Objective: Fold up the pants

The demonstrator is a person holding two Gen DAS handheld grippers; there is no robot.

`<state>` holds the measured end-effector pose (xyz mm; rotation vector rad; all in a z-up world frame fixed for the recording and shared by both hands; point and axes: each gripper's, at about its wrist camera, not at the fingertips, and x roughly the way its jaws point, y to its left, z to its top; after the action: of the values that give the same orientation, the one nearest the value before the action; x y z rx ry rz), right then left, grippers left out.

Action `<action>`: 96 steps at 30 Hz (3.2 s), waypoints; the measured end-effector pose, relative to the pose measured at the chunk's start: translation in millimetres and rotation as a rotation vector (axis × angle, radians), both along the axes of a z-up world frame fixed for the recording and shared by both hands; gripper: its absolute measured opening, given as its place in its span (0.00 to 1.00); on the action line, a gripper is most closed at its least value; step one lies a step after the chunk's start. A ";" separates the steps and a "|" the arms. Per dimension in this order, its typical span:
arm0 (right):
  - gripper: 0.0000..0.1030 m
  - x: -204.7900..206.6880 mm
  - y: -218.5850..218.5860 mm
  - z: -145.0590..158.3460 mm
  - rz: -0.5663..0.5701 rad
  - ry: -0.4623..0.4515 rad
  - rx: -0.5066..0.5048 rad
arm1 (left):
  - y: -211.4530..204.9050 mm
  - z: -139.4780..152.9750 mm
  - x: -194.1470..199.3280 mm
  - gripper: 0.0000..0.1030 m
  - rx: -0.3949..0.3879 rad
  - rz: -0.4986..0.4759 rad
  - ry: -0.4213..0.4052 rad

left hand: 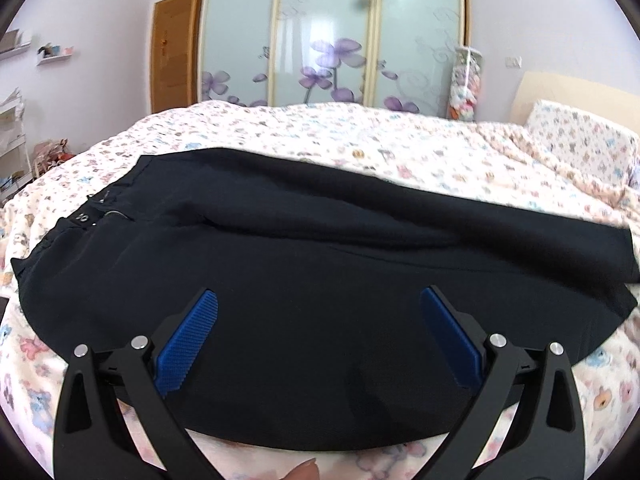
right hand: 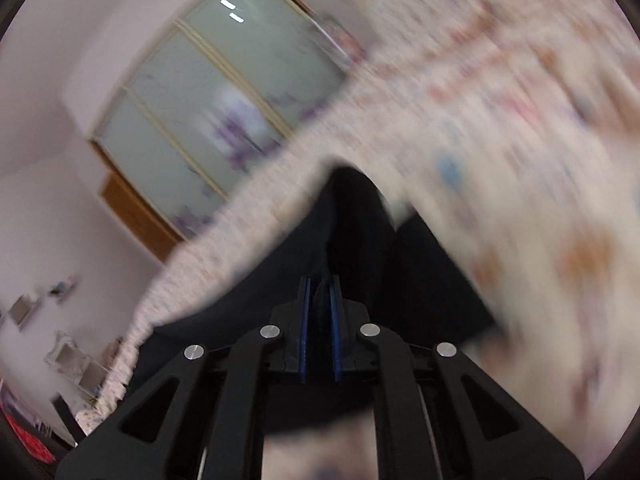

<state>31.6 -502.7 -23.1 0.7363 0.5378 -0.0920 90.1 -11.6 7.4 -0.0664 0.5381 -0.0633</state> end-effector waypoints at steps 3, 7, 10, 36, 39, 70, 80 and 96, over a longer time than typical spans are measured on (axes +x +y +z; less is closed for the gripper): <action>0.10 1.4 7.8 -4.3 -0.012 0.102 -0.023 | 4.5 1.8 0.1 0.98 -0.025 0.019 -0.003; 0.44 -4.2 13.9 16.6 -0.065 0.157 -0.090 | 10.9 -1.1 6.5 0.98 -0.077 0.005 0.045; 0.47 -8.5 18.4 26.9 -0.049 0.090 0.028 | 20.9 -8.7 13.9 0.98 -0.182 -0.013 0.118; 0.10 46.2 79.4 -5.2 -0.231 0.062 0.081 | 22.1 -8.4 19.6 0.98 -0.263 -0.102 0.143; 0.10 44.1 84.2 -15.8 -0.228 0.069 0.056 | 42.4 1.7 34.0 0.98 -0.330 -0.090 0.161; 0.10 48.2 80.7 -25.7 -0.151 0.023 0.056 | 145.6 -16.9 316.4 0.04 -0.555 0.309 0.448; 0.10 42.6 84.4 -11.1 -0.150 -0.027 -0.004 | 157.2 38.3 194.4 0.03 -0.469 0.278 0.233; 0.09 16.3 49.6 24.9 -0.206 -0.048 -0.001 | 153.6 17.8 -17.8 0.03 -0.399 0.313 0.063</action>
<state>47.9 -453.1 1.8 0.7893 0.4150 -0.2659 72.3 142.0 25.3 -0.5424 0.5669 0.1383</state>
